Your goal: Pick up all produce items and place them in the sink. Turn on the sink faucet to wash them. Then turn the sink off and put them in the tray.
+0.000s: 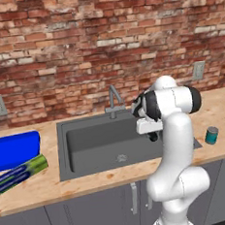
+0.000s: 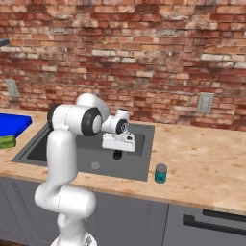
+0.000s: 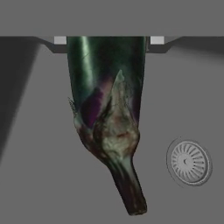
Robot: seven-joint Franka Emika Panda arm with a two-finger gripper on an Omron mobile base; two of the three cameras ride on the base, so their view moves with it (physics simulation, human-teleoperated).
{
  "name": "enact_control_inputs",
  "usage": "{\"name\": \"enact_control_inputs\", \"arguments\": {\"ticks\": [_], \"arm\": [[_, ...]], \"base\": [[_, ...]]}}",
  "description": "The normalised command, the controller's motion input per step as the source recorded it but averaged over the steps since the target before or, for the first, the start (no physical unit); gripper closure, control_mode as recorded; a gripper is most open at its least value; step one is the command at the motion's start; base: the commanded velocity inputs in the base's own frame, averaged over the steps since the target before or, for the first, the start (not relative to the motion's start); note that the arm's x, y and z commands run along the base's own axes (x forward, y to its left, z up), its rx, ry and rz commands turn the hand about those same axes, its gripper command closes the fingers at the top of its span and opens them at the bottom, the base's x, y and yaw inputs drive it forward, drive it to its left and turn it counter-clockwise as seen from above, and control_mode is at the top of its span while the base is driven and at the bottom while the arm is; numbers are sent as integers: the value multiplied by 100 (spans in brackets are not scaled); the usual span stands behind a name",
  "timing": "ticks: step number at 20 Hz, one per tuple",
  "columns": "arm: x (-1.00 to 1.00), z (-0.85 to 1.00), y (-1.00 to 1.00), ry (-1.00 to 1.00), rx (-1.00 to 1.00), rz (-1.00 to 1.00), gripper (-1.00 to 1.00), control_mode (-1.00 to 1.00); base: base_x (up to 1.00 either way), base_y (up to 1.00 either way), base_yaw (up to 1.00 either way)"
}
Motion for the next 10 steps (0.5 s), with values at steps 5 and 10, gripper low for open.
{"name": "enact_control_inputs", "arguments": {"ticks": [5, 10], "arm": [[19, -34, 1, 0, 1, 6, 100, -100], [24, -35, 1, 0, 1, 4, 100, -100]], "base": [[0, 0, 0], [0, 0, 0]]}}
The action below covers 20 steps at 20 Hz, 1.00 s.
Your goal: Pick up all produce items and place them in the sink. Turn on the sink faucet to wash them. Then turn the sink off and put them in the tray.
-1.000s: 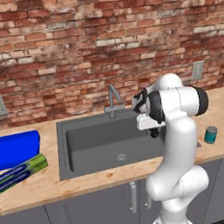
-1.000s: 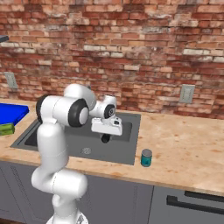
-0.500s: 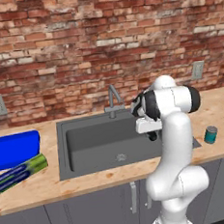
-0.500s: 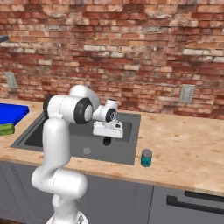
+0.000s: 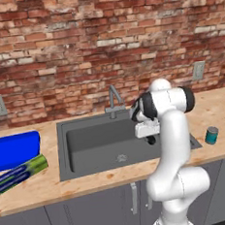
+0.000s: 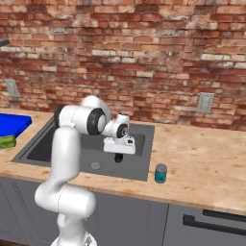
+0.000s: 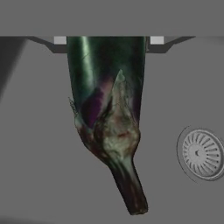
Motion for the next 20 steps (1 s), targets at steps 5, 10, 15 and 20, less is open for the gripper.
{"name": "enact_control_inputs", "arguments": {"ticks": [5, 10, 15, 20], "arm": [[29, -34, 0, 0, 1, 4, 100, -100], [37, -32, 4, 0, 1, 3, 100, -100], [38, -31, 3, 0, 1, 2, 100, -100], [36, -30, 1, 0, 1, 2, 100, -100]], "base": [[0, 0, 0], [0, 0, 0], [0, 0, 0], [0, 0, 0]]}}
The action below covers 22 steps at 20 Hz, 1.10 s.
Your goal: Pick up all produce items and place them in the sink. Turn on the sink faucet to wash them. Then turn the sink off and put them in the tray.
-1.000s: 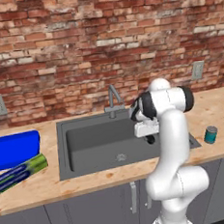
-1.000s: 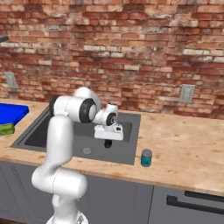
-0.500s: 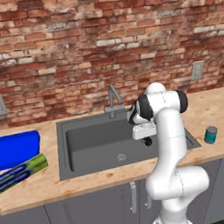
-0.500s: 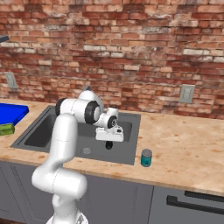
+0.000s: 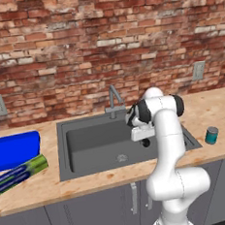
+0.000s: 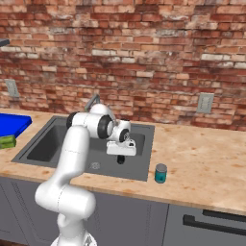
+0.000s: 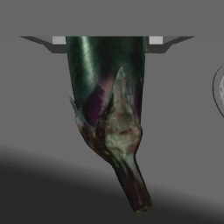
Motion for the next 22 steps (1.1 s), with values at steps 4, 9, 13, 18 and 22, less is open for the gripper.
{"name": "enact_control_inputs", "arguments": {"ticks": [4, 9, 13, 18, 22], "arm": [[37, -28, 1, 0, 0, 2, 100, -100], [20, -21, 0, 0, 0, 3, 100, -100], [2, -22, 1, 0, 0, 3, 100, -100], [0, -24, 5, 3, 0, 0, -100, -100], [0, -10, 0, 0, 0, 1, -100, -100]], "base": [[0, 0, 0], [0, 0, 0], [0, 0, 0], [0, 0, 0], [0, 0, 0]]}}
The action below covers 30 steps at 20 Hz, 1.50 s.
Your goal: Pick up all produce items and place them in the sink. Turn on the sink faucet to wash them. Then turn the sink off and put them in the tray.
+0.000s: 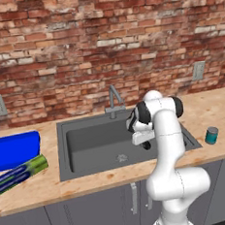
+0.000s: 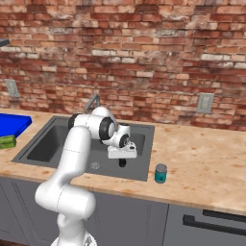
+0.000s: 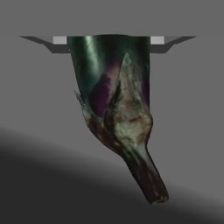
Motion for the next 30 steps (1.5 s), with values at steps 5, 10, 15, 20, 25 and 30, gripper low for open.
{"name": "enact_control_inputs", "arguments": {"ticks": [5, 10, 15, 20, 25, 30], "arm": [[-18, 4, 0, -6, 0, 4, -100, -100], [-30, 18, 0, -4, 0, 1, -100, -100], [-36, 43, 0, -4, 0, 0, -100, -100], [-35, 75, 5, -11, 0, 1, -100, -100], [-42, 83, 7, -16, 0, 3, -100, -100], [-58, 80, 3, -21, 0, 5, -100, -100]], "base": [[0, 0, 0], [0, 0, 0], [0, 0, 0], [0, 0, 0], [0, 0, 0], [0, 0, 0]]}}
